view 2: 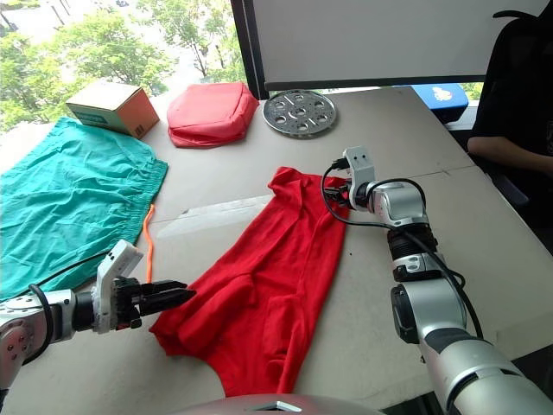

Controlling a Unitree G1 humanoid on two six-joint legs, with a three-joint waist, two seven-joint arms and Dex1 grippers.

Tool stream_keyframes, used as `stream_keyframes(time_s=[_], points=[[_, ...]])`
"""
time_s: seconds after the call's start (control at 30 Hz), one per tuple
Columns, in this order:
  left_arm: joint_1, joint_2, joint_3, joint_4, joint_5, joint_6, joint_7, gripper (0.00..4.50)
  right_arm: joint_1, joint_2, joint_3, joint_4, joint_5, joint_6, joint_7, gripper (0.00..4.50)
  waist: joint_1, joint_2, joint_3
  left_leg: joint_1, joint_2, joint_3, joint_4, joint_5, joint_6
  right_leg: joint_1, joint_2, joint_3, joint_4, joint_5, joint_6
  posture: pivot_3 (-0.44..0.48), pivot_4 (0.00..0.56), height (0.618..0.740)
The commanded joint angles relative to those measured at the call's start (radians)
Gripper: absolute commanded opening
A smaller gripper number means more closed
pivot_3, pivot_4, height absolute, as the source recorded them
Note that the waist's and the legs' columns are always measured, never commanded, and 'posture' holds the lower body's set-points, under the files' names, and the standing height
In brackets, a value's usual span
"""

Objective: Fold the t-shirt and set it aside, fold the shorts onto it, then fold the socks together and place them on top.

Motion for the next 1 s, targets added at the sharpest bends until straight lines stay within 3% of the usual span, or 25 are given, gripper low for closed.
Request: stream_keyframes(time_s=[0.03,0.2,0.27,0.3,0.37,0.4,0.47,0.67,0.87,1.0], points=[[0.039,0.030,0.056,-0.030,-0.059,0.070,-0.016,2.26,-0.027,-0.012,0.004,-0.014,0.020,-0.014,0.002,3.22,-0.001,0.000,0.000,0.000,0.000,0.000,0.000,0.000,0.000,0.000,0.000,0.000,0.000,0.000,0.000,0.000,0.150,0.740],[0.113,0.062,0.020,-0.068,-0.027,0.052,-0.022,2.26,-0.036,0.004,0.005,0.024,0.032,-0.034,-0.010,3.22,-0.002,0.000,0.000,0.000,0.000,0.000,0.000,0.000,0.000,0.000,0.000,0.000,0.000,0.000,0.000,0.000,0.150,0.740],[0.126,0.056,-0.016,-0.081,0.006,0.029,0.003,2.34,-0.041,0.015,-0.003,0.047,0.036,-0.041,-0.030,2.72,-0.002,0.000,0.000,0.001,0.000,0.000,0.000,0.000,0.000,0.000,0.000,0.000,0.000,0.000,0.000,0.000,0.150,0.740],[0.127,0.043,-0.033,-0.081,0.021,0.021,0.023,1.75,-0.040,0.018,0.000,0.055,0.034,-0.045,-0.037,2.42,-0.001,0.000,0.000,0.001,0.000,0.000,0.000,0.000,0.000,0.000,0.000,0.000,0.000,0.000,0.000,0.000,0.150,0.740],[0.127,0.022,-0.052,-0.074,0.037,0.012,0.048,1.22,-0.038,0.024,0.003,0.065,0.030,-0.055,-0.054,1.65,0.000,0.001,0.000,0.001,0.000,0.000,-0.001,0.000,0.000,0.000,0.000,0.000,-0.001,0.000,0.000,0.000,0.150,0.740],[0.122,0.004,-0.045,-0.071,0.029,0.021,0.066,0.60,-0.037,0.024,0.009,0.067,0.024,-0.061,-0.059,1.01,0.000,0.002,-0.001,0.001,0.000,0.000,-0.001,0.000,0.000,0.000,0.000,0.000,-0.001,0.000,0.000,0.000,0.150,0.740],[0.119,-0.028,-0.020,-0.069,-0.001,0.052,0.089,0.00,-0.036,0.025,0.017,0.070,0.020,-0.078,-0.066,0.11,0.002,0.004,-0.002,0.001,-0.002,0.000,-0.001,0.000,0.000,0.000,-0.001,0.001,-0.001,0.000,0.000,0.000,0.150,0.740],[0.200,-0.120,0.108,-0.146,-0.115,0.156,0.165,0.00,-0.101,0.014,0.048,0.165,-0.021,-0.206,-0.105,0.04,-0.002,0.004,-0.002,0.001,-0.002,0.000,-0.001,0.000,0.000,0.000,-0.002,0.002,-0.002,0.000,0.000,0.000,0.150,0.740],[0.354,-0.324,0.296,-0.284,-0.351,0.245,0.364,0.00,-0.220,0.043,0.069,0.393,-0.056,-0.413,-0.116,0.04,-0.004,0.003,-0.001,0.001,-0.002,0.000,-0.004,0.000,0.000,0.000,-0.001,0.002,-0.003,0.000,0.000,0.000,0.150,0.740],[0.522,-0.470,0.335,-0.400,-0.453,0.187,0.491,0.00,-0.291,0.085,0.086,0.542,-0.086,-0.528,-0.113,0.04,-0.019,0.000,-0.001,0.001,-0.002,0.001,-0.006,0.000,0.000,0.000,-0.001,0.003,-0.006,0.000,0.000,0.000,0.150,0.740]])
